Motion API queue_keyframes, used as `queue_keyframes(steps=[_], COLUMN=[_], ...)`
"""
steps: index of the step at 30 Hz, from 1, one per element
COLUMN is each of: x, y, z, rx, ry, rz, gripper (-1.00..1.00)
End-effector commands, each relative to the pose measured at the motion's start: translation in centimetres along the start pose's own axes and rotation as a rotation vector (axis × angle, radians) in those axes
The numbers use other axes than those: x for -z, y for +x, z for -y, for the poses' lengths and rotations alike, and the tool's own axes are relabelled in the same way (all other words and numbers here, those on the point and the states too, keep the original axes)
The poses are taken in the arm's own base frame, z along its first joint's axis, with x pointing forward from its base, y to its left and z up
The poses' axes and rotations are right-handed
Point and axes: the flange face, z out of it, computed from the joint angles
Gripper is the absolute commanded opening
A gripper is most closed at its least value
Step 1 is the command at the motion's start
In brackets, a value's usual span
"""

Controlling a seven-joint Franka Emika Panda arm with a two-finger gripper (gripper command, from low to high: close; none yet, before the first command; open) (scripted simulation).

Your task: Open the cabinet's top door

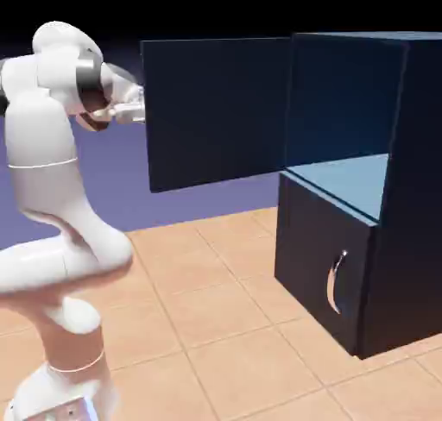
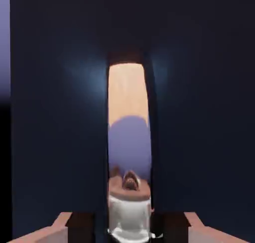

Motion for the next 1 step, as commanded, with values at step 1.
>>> queue_keyframes(steps=[1], x=[-0.34], y=[0.05], z=[-0.32], rx=[-0.006], ry=[0.005], rz=[0.004], gripper=[-1.0])
